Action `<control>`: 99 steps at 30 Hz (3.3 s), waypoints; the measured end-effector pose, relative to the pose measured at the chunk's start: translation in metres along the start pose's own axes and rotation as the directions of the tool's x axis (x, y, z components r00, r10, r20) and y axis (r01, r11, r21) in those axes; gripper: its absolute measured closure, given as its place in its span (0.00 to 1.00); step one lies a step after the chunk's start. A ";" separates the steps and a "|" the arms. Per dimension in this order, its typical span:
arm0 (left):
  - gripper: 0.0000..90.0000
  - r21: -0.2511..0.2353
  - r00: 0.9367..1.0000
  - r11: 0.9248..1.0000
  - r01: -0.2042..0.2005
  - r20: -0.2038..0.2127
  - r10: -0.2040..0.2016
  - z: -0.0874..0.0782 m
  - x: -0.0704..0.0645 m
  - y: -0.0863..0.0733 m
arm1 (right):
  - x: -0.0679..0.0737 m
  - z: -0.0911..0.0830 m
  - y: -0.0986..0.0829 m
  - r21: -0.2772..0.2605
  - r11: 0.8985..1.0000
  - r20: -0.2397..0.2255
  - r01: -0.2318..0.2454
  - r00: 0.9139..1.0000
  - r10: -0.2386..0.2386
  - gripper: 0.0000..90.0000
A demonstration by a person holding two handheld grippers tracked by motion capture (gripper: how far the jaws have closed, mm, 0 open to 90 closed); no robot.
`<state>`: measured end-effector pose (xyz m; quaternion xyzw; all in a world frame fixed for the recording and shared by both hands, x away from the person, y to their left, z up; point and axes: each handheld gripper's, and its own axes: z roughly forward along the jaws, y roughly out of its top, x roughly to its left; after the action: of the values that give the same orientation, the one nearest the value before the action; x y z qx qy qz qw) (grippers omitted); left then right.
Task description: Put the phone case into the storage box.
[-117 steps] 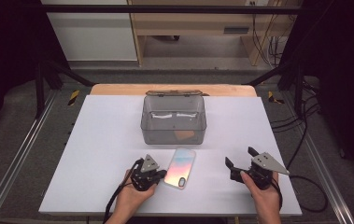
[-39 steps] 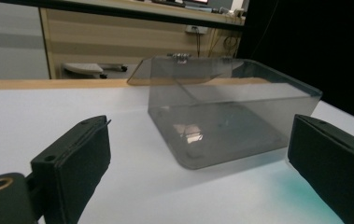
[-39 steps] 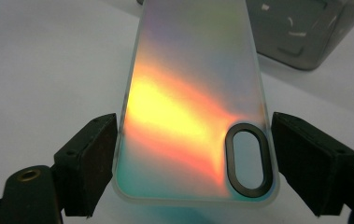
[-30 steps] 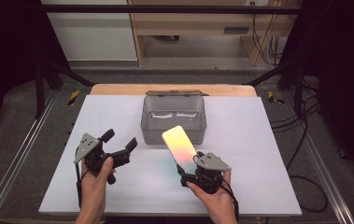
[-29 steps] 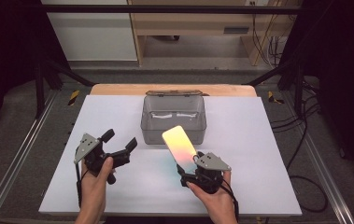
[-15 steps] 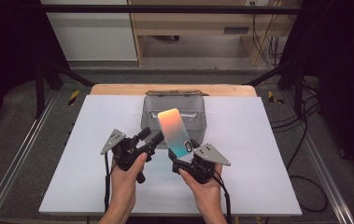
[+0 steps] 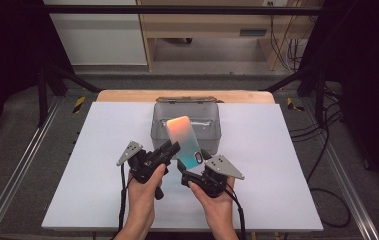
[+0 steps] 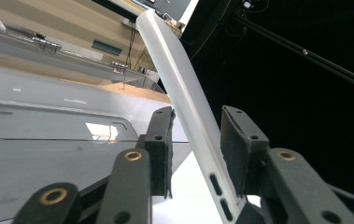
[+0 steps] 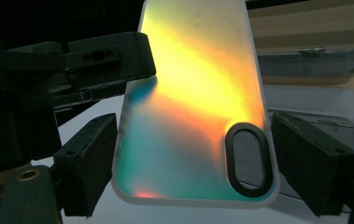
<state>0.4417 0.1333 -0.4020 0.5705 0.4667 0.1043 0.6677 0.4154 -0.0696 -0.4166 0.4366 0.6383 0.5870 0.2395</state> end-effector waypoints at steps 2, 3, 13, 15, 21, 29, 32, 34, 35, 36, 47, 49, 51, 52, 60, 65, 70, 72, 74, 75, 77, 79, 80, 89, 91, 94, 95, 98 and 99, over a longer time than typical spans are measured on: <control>0.78 -0.012 1.000 1.000 0.025 -0.004 -0.025 0.000 0.000 -0.001 | 0.002 0.001 -0.002 0.003 1.000 -0.005 -0.013 1.000 0.013 0.19; 0.78 -0.012 1.000 1.000 0.025 -0.004 -0.025 0.000 0.000 -0.001 | 0.003 0.002 -0.003 0.004 1.000 -0.005 -0.017 1.000 0.017 0.19; 0.90 -0.021 0.998 0.999 0.040 0.045 -0.039 -0.004 0.000 -0.004 | 0.005 0.009 -0.014 0.041 0.997 -0.025 -0.065 0.998 0.066 0.19; 0.90 -0.019 0.998 0.999 0.031 0.057 -0.030 -0.005 0.001 -0.003 | 0.004 0.010 -0.014 0.046 0.997 -0.036 -0.063 0.997 0.064 0.19; 0.90 -0.025 0.997 0.999 0.027 0.069 -0.025 -0.007 0.003 0.001 | 0.001 0.012 -0.012 0.042 0.997 -0.080 -0.064 0.994 0.068 0.17; 0.90 -0.011 0.999 0.999 -0.043 -0.002 0.043 -0.010 0.011 0.019 | -0.018 0.008 -0.007 0.062 0.992 -0.008 0.105 0.994 -0.105 0.06; 0.90 0.002 0.997 0.998 -0.065 -0.029 0.065 -0.010 0.013 0.026 | -0.033 0.003 -0.008 0.099 0.978 -0.021 0.186 0.983 -0.185 0.06; 0.90 0.024 0.993 0.994 -0.103 -0.061 0.104 -0.009 0.015 0.033 | -0.043 0.000 -0.008 0.132 0.966 -0.009 0.221 0.975 -0.222 0.06; 0.90 0.024 0.993 0.994 -0.103 -0.061 0.104 -0.009 0.015 0.033 | -0.043 0.000 -0.008 0.132 0.966 -0.009 0.221 0.975 -0.222 0.06; 0.90 0.032 0.990 0.992 -0.119 -0.076 0.121 -0.008 0.015 0.037 | -0.054 -0.005 -0.010 0.154 0.957 0.006 0.247 0.968 -0.251 0.07; 0.90 0.077 0.976 0.983 -0.170 -0.128 0.179 0.007 0.013 0.057 | -0.107 -0.043 -0.019 0.124 0.965 0.101 0.230 0.965 -0.243 0.06; 0.90 0.081 0.975 0.982 -0.168 -0.132 0.178 0.008 0.013 0.058 | -0.110 -0.047 -0.019 0.123 0.967 0.109 0.223 0.965 -0.237 0.06; 0.90 0.092 0.975 0.983 -0.160 -0.139 0.172 0.012 0.013 0.061 | -0.117 -0.056 -0.017 0.131 0.970 0.118 0.203 0.968 -0.219 0.06; 0.90 0.096 0.976 0.983 -0.155 -0.142 0.168 0.014 0.013 0.062 | -0.123 -0.067 -0.016 0.139 0.974 0.143 0.182 0.969 -0.201 0.08; 0.90 0.131 0.965 0.979 -0.158 -0.189 0.181 0.033 0.011 0.079 | -0.141 -0.099 -0.010 0.069 0.982 0.222 0.178 0.956 -0.189 0.06; 0.90 0.148 0.960 0.977 -0.151 -0.215 0.181 0.042 0.010 0.086 | -0.146 -0.102 -0.013 0.072 0.980 0.234 0.187 0.952 -0.198 0.06; 0.90 0.165 0.948 0.974 -0.153 -0.253 0.191 0.056 0.011 0.094 | -0.150 -0.106 -0.016 0.071 0.980 0.243 0.187 0.949 -0.199 0.06; 0.90 0.176 0.946 0.974 -0.144 -0.264 0.188 0.063 0.014 0.096 | -0.152 -0.106 -0.017 0.055 0.982 0.240 0.180 0.952 -0.188 0.07; 0.90 0.183 0.943 0.972 -0.148 -0.272 0.194 0.066 0.015 0.096 | -0.152 -0.106 -0.018 0.059 0.982 0.237 0.180 0.953 -0.188 0.07; 0.90 0.188 0.940 0.970 -0.152 -0.276 0.200 0.068 0.016 0.097 | -0.152 -0.105 -0.019 0.060 0.981 0.226 0.182 0.955 -0.191 0.07; 0.90 0.198 0.935 0.968 -0.155 -0.286 0.208 0.073 0.018 0.098 | -0.151 -0.103 -0.021 0.052 0.979 0.218 0.197 0.954 -0.204 0.07; 0.90 0.205 0.936 0.968 -0.143 -0.291 0.200 0.078 0.020 0.100 | -0.151 -0.102 -0.021 0.049 0.976 0.216 0.211 0.952 -0.217 0.07; 0.90 0.208 0.936 0.968 -0.138 -0.293 0.197 0.080 0.021 0.101 | -0.150 -0.101 -0.022 0.045 0.974 0.214 0.223 0.950 -0.227 0.07; 0.90 0.221 0.932 0.970 -0.104 -0.319 0.172 0.091 0.026 0.105 | -0.148 -0.099 -0.025 0.060 0.965 0.177 0.255 0.949 -0.261 0.06; 0.90 0.226 0.930 0.968 -0.104 -0.323 0.176 0.094 0.026 0.104 | -0.148 -0.099 -0.024 0.063 0.964 0.173 0.258 0.949 -0.265 0.06; 0.90 0.233 0.927 0.967 -0.102 -0.331 0.177 0.096 0.028 0.103 | -0.147 -0.097 -0.025 0.069 0.963 0.167 0.259 0.949 -0.267 0.06; 0.90 0.236 0.925 0.967 -0.100 -0.335 0.178 0.098 0.030 0.102 | -0.146 -0.097 -0.026 0.078 0.963 0.164 0.259 0.949 -0.269 0.06; 0.90 0.237 0.924 0.967 -0.096 -0.340 0.175 0.099 0.032 0.102 | -0.146 -0.096 -0.026 0.085 0.962 0.160 0.260 0.949 -0.271 0.06; 0.90 0.237 0.924 0.967 -0.095 -0.341 0.174 0.099 0.033 0.101 | -0.145 -0.096 -0.026 0.088 0.961 0.158 0.261 0.949 -0.272 0.06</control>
<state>0.5732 0.1227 -0.3403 0.6416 0.5490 0.2012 0.4964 0.4029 -0.2410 -0.4530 0.4020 0.6879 0.4889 0.3552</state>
